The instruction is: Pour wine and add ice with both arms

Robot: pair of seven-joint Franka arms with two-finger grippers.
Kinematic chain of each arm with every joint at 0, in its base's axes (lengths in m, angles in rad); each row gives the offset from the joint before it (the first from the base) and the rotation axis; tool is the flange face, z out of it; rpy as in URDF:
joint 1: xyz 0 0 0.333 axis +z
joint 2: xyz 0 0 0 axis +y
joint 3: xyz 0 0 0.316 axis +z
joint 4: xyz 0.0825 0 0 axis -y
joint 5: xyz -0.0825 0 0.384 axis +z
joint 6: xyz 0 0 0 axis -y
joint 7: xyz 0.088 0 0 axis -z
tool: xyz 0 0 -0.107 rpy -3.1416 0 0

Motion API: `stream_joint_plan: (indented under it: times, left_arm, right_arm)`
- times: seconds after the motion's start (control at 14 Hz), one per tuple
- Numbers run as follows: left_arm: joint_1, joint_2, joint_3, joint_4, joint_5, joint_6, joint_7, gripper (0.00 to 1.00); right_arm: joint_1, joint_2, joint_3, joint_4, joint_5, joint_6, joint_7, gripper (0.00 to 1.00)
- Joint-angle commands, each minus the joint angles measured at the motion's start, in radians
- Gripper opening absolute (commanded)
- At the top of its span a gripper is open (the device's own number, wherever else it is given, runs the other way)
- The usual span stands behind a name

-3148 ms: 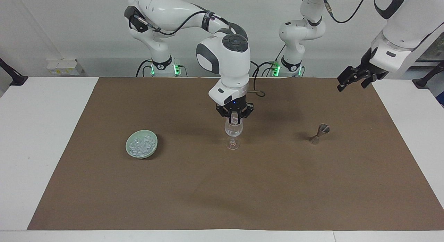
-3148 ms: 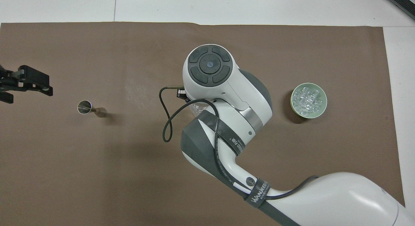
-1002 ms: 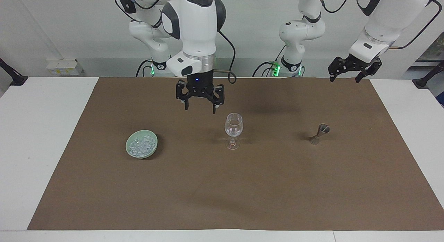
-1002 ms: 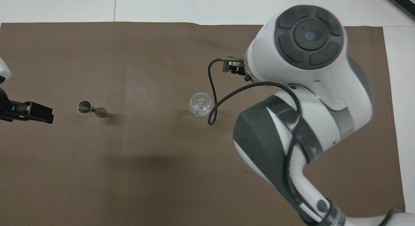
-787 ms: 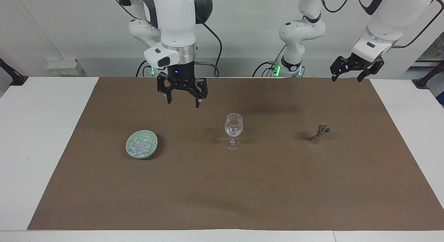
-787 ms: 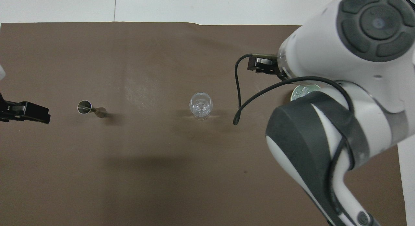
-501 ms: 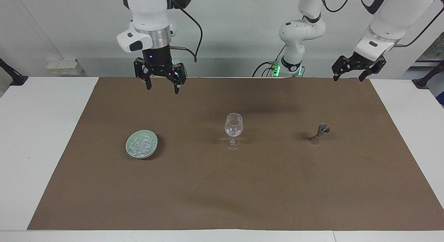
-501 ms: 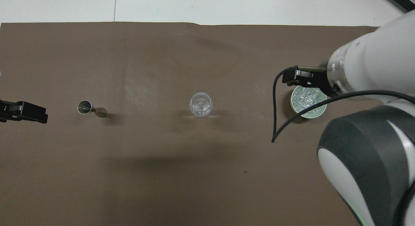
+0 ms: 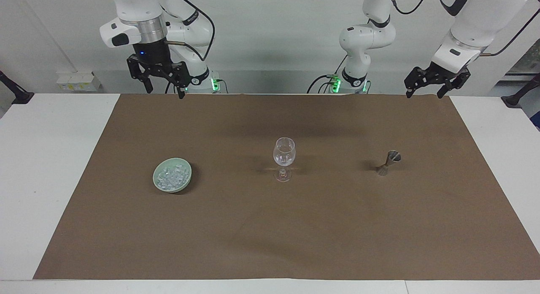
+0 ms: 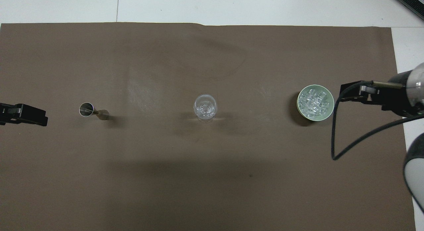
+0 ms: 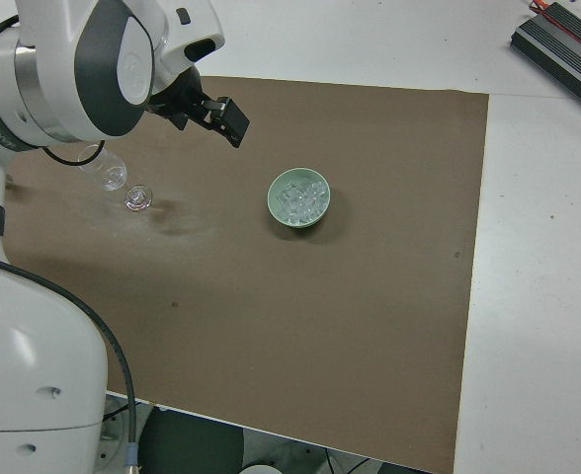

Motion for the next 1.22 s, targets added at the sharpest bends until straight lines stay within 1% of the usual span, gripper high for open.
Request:
stream_joint_plan:
  times: [0.0, 0.14, 0.29, 0.43, 0.5, 0.79, 1.14]
  left_arm:
    - [0.013, -0.022, -0.005, -0.014, 0.001, 0.012, 0.027, 1.00]
    - [0.003, -0.024, -0.008, -0.024, 0.010, 0.020, 0.025, 1.00]
    - [0.001, -0.022, -0.019, -0.018, 0.021, 0.023, 0.024, 1.00]
    - [0.001, -0.022, -0.017, -0.014, 0.023, 0.029, 0.024, 1.00]
    - [0.001, -0.021, -0.017, -0.014, 0.021, 0.034, 0.019, 1.00]
    - [0.016, -0.017, -0.013, -0.004, -0.008, 0.035, 0.011, 1.00]
    - [0.015, -0.018, -0.008, -0.004, -0.019, 0.032, 0.021, 1.00]
  right_arm:
    - [-0.002, -0.007, -0.046, 0.018, 0.035, -0.030, -0.052, 1.00]
    - [0.002, 0.002, -0.086, 0.057, 0.035, -0.039, -0.057, 1.00]
    - [0.004, 0.023, -0.094, 0.109, 0.038, -0.086, -0.057, 1.00]
    - [0.004, 0.065, -0.097, 0.163, 0.026, -0.164, -0.065, 1.00]
    - [0.004, 0.073, -0.096, 0.186, 0.025, -0.178, -0.074, 1.00]
    - [0.005, 0.074, -0.094, 0.188, 0.024, -0.211, -0.115, 1.00]
    - [0.011, 0.056, -0.086, 0.162, 0.033, -0.171, -0.128, 1.00]
